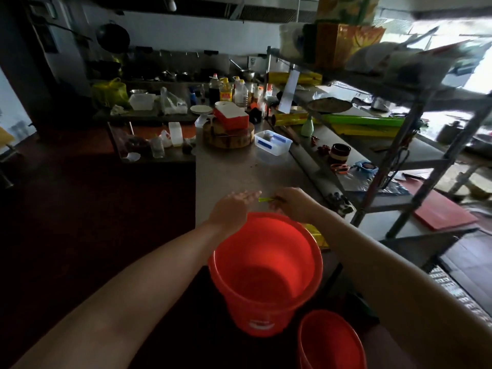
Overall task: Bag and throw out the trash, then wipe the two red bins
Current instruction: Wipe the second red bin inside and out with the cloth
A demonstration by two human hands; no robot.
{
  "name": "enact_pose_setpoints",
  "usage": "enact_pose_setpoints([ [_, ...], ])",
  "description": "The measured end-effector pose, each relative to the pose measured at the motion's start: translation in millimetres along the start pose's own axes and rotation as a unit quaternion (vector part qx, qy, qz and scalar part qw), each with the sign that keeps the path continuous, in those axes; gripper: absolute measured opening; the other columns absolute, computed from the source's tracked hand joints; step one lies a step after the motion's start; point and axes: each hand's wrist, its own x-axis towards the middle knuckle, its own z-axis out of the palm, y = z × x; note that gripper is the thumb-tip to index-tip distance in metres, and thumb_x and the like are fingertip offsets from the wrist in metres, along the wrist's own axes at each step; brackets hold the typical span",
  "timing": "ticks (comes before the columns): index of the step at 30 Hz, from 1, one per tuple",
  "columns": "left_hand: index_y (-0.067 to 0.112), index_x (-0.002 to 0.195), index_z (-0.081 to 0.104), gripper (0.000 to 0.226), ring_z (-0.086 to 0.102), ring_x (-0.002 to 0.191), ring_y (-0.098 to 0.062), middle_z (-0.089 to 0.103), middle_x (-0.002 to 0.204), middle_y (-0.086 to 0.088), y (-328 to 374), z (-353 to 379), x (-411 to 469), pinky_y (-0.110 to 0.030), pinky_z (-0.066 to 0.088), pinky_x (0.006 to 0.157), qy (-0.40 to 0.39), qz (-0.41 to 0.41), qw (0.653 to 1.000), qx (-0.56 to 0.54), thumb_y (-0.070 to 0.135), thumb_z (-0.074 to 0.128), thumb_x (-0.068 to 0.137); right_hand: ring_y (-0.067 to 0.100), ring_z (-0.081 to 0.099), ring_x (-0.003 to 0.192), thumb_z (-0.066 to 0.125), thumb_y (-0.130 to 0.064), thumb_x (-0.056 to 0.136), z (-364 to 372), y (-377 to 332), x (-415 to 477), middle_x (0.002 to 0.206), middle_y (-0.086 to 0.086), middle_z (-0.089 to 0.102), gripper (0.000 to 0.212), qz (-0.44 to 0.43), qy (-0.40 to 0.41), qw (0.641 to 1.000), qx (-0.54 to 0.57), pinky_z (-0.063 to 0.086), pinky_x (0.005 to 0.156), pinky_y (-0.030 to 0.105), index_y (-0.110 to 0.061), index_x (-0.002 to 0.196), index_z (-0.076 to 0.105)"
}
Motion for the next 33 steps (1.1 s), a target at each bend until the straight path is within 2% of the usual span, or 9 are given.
enact_pose_setpoints([
  [4,0.026,0.155,0.036,0.067,0.041,0.143,-0.020,0.047,0.154,-0.005,4.7,16.4,-44.4,-0.038,0.021,0.122,-0.084,0.008,0.996,-0.021,-0.005,0.037,0.096,0.031,0.069,0.086,0.056,0.004,0.094,39.0,0.1,-32.9,0.095,0.016,0.074,0.017,0.017,-0.061,0.998,0.016,0.049,0.075,0.030,0.002,0.100,0.071],
  [8,0.022,0.152,0.041,0.062,0.033,0.147,-0.013,0.044,0.156,0.004,11.7,38.1,-79.6,-0.040,0.017,0.124,-0.159,0.038,0.986,-0.024,-0.005,0.037,0.097,0.031,0.065,0.099,0.055,-0.007,0.099,79.1,6.3,-59.9,0.111,0.018,0.069,0.022,0.064,-0.121,0.990,0.030,0.051,0.085,0.033,0.000,0.116,0.068],
  [12,0.028,0.154,0.038,0.061,0.028,0.149,-0.011,0.038,0.159,0.012,18.0,70.2,-110.2,-0.041,0.012,0.124,-0.223,0.028,0.974,-0.040,0.002,0.042,0.098,0.011,0.060,0.064,0.049,0.005,0.099,120.7,20.6,-80.9,0.089,0.019,0.067,0.021,0.088,-0.198,0.973,0.074,0.044,0.058,0.018,0.004,0.111,0.066],
  [15,0.032,0.156,0.031,0.061,0.024,0.151,-0.011,0.032,0.161,0.014,27.7,101.3,-134.3,-0.041,0.010,0.124,-0.260,0.015,0.965,-0.013,0.012,0.044,0.100,0.012,0.062,0.081,0.055,-0.010,0.099,149.8,37.6,-90.1,0.100,0.006,0.070,0.022,0.098,-0.244,0.963,0.053,0.050,0.070,0.020,-0.009,0.114,0.071],
  [18,0.032,0.158,0.026,0.062,0.020,0.152,-0.011,0.028,0.163,0.013,37.7,133.1,-149.7,-0.042,0.007,0.125,-0.295,0.006,0.956,0.006,0.016,0.044,0.101,0.030,0.068,0.088,0.054,-0.003,0.096,175.9,55.4,-97.1,0.101,0.018,0.073,0.022,0.097,-0.295,0.950,0.045,0.054,0.078,0.032,-0.001,0.111,0.069],
  [20,0.032,0.159,0.024,0.063,0.018,0.153,-0.012,0.026,0.164,0.011,42.5,153.8,-153.5,-0.043,0.006,0.125,-0.309,-0.005,0.951,0.003,0.018,0.046,0.102,0.032,0.068,0.089,0.052,-0.001,0.097,192.1,69.2,-98.4,0.106,0.023,0.072,0.022,0.097,-0.304,0.947,0.047,0.053,0.080,0.032,0.001,0.113,0.067],
  [24,0.032,0.159,0.020,0.063,0.007,0.155,-0.017,0.017,0.167,0.009,51.1,197.4,-160.3,-0.045,0.002,0.125,-0.339,-0.036,0.940,0.008,0.019,0.043,0.103,0.028,0.062,0.113,0.052,-0.019,0.101,230.6,110.5,-97.9,0.121,0.009,0.067,0.025,0.036,-0.296,0.954,-0.023,0.042,0.092,0.032,-0.008,0.119,0.066],
  [26,0.033,0.160,0.019,0.063,0.004,0.155,-0.018,0.013,0.168,0.008,54.5,219.4,-164.2,-0.046,0.002,0.125,-0.342,-0.057,0.938,0.007,0.020,0.042,0.102,0.027,0.061,0.111,0.051,-0.017,0.098,253.5,132.6,-98.7,0.119,0.007,0.065,0.023,0.010,-0.292,0.956,-0.038,0.047,0.092,0.036,-0.011,0.116,0.064],
  [33,0.032,0.157,0.030,0.066,0.011,0.155,-0.019,0.022,0.166,0.006,63.4,308.9,-169.1,-0.046,0.007,0.125,-0.325,-0.118,0.938,-0.001,0.023,0.053,0.096,0.027,0.062,0.098,0.052,-0.005,0.094,333.2,211.5,-99.5,0.107,0.003,0.056,0.027,-0.023,-0.252,0.962,-0.103,0.054,0.068,0.041,-0.015,0.118,0.058],
])
